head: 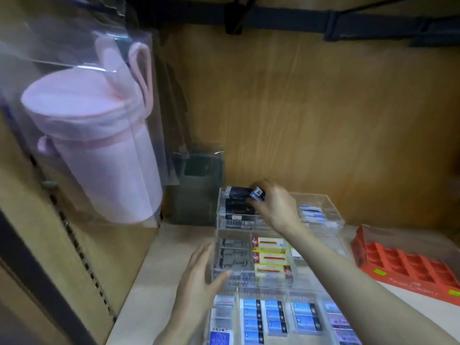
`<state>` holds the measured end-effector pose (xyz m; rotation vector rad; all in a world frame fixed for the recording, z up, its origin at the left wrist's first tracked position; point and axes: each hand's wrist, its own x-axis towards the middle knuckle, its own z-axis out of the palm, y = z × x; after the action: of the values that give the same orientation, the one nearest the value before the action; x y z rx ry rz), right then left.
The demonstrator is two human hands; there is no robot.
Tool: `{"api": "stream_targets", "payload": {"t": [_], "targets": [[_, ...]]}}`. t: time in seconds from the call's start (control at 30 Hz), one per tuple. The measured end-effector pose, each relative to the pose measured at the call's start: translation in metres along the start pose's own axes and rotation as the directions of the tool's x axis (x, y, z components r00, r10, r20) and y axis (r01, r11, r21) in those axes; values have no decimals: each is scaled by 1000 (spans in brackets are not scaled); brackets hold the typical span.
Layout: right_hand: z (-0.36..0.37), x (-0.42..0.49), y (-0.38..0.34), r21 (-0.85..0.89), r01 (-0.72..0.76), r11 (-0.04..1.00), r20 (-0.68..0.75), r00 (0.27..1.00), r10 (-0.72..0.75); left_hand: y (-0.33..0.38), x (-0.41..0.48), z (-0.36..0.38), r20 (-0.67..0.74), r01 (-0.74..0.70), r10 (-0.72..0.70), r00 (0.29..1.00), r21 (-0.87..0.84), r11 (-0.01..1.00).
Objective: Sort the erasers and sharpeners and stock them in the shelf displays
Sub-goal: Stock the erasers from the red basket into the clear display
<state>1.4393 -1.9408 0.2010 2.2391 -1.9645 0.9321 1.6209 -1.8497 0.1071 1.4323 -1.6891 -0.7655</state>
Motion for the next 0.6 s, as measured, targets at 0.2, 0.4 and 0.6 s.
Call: {"api": "stream_targets", "payload": {"t": [0.2,0.4,0.6], "targets": [[18,36,1,-122,27,992,159,987,-8,-16,9,2,70,84,-77,995,-96,992],[22,51,6,-137,-31,990,266,962,67,-18,12,0,66,90,-82,994,-131,987],[19,43,6,-3,-54,999,179,982,54,-3,2,-6,-11,34,-35,999,-82,996]]}}
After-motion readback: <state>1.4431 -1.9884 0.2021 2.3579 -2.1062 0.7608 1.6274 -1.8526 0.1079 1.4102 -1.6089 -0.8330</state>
